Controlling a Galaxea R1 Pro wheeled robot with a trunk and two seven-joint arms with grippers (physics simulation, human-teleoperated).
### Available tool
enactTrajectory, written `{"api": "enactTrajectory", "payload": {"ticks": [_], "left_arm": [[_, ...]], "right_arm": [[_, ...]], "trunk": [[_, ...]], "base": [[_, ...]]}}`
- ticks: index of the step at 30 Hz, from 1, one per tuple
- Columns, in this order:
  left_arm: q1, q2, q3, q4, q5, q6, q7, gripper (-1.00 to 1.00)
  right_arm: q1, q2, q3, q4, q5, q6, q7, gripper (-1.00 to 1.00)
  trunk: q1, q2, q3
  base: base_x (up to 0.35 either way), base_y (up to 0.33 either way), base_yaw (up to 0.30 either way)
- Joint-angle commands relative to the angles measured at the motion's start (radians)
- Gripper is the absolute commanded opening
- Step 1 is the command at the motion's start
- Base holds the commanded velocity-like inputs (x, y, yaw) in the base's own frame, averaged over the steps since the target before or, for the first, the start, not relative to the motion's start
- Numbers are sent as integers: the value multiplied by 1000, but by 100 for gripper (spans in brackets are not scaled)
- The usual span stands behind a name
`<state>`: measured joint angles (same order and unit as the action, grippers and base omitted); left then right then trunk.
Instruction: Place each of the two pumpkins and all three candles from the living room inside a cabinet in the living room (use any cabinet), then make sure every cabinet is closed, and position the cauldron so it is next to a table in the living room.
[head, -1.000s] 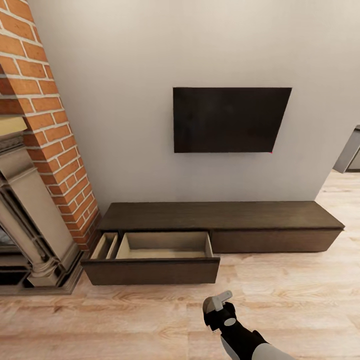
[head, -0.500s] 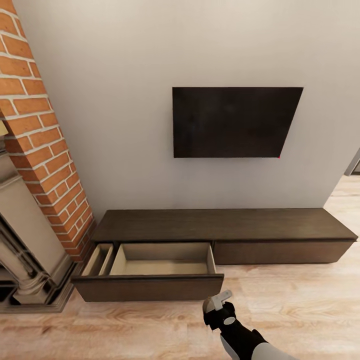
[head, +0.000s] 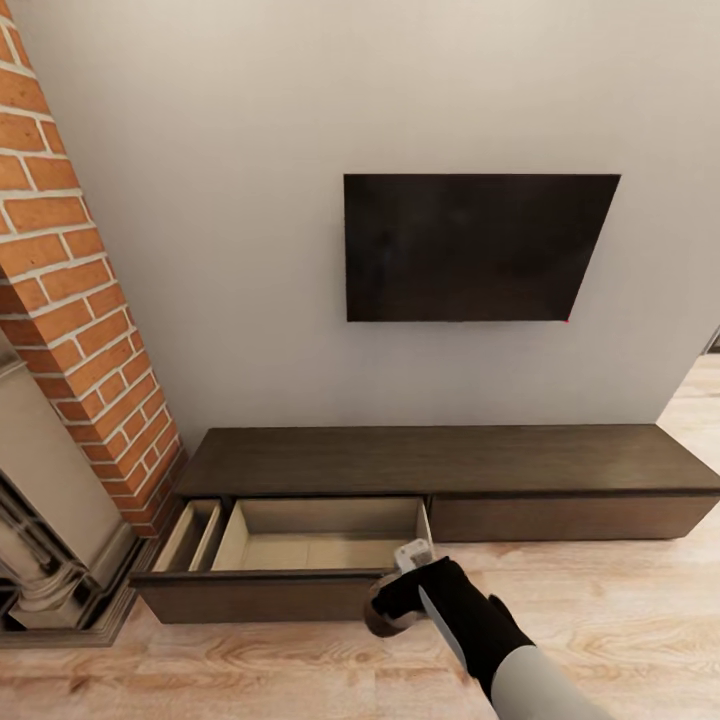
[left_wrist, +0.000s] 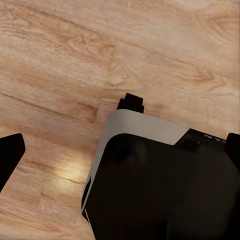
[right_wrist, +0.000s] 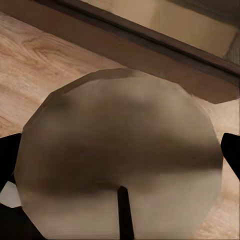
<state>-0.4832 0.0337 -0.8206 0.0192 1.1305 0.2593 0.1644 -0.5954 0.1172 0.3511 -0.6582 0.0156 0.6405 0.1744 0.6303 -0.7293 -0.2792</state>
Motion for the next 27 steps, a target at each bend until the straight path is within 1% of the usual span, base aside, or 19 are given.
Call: {"api": "enactTrajectory", "payload": {"ticks": [1, 4, 6, 7, 8, 11, 14, 15, 16, 17, 19, 21, 23, 25, 26, 27], "left_arm": [[0, -2, 0, 0, -1, 0, -2, 100], [-1, -5, -1, -2, -5, 1, -33, 100], [-1, -5, -4, -3, -7, 1, -86, 100], [-2, -4, -8, -6, -8, 2, -121, 100], [-2, -3, -10, -8, -9, 2, -142, 100], [-6, 7, -31, -35, -25, 9, -299, 100], [-24, 16, -70, -61, -68, 16, -473, 100], [-34, 23, -78, -67, -83, 21, -525, 100], [-51, 36, -85, -79, -98, 37, -603, 100], [-66, 58, -88, -96, -108, 65, -687, 100], [-91, 101, -91, -135, -114, 104, -811, 100], [-114, 156, -92, -179, -117, 126, -940, 100], [-137, 224, -92, -231, -117, 150, -1066, 100], [-159, 292, -92, -301, -118, 201, -1175, 100], [-168, 327, -92, -346, -118, 232, -1215, 100], [-183, 377, -89, -427, -118, 278, -1251, 100]], "right_arm": [[0, 2, -1, -21, 8, 19, 9, -100], [0, 6, -2, -61, 8, 47, 20, -100], [-3, 5, -3, -71, 9, 54, 19, -100], [-4, 5, -4, -74, 10, 56, 18, -100], [-5, 5, -4, -75, 10, 57, 18, -100], [-11, 4, -4, -81, 11, 58, 17, -100], [-17, 4, -5, -83, 12, 59, 15, -100], [-19, 3, -6, -85, 12, 59, 14, -100], [-26, 2, -11, -92, 12, 58, 5, -100], [-33, 0, -23, -99, 12, 57, -16, -100], [-38, -1, -44, -106, 13, 55, -61, -100], [-40, -2, -60, -111, 13, 52, -97, -100], [-41, -2, -68, -115, 13, 51, -113, -100], [-41, -1, -71, -117, 14, 51, -120, -100], [-41, -1, -71, -117, 14, 50, -122, -100], [-41, 0, -72, -118, 15, 49, -125, -100]], "trunk": [[0, 0, 0], [0, 0, 0], [0, 0, 0], [0, 0, 0], [0, 0, 0], [0, 0, 0], [0, 0, 0], [0, 0, 0], [0, 0, 0], [0, 0, 0], [0, 0, 0], [0, 0, 0], [0, 0, 0], [0, 0, 0], [0, 0, 0], [0, 0, 0]], "base": [[0, 0, 0], [0, 0, 0], [0, 0, 0], [0, 0, 0], [0, 0, 0], [0, 0, 0], [0, 0, 0], [0, 0, 0], [0, 0, 0], [0, 0, 0], [0, 0, 0], [0, 0, 0], [0, 0, 0], [0, 0, 0], [0, 0, 0], [0, 0, 0]]}}
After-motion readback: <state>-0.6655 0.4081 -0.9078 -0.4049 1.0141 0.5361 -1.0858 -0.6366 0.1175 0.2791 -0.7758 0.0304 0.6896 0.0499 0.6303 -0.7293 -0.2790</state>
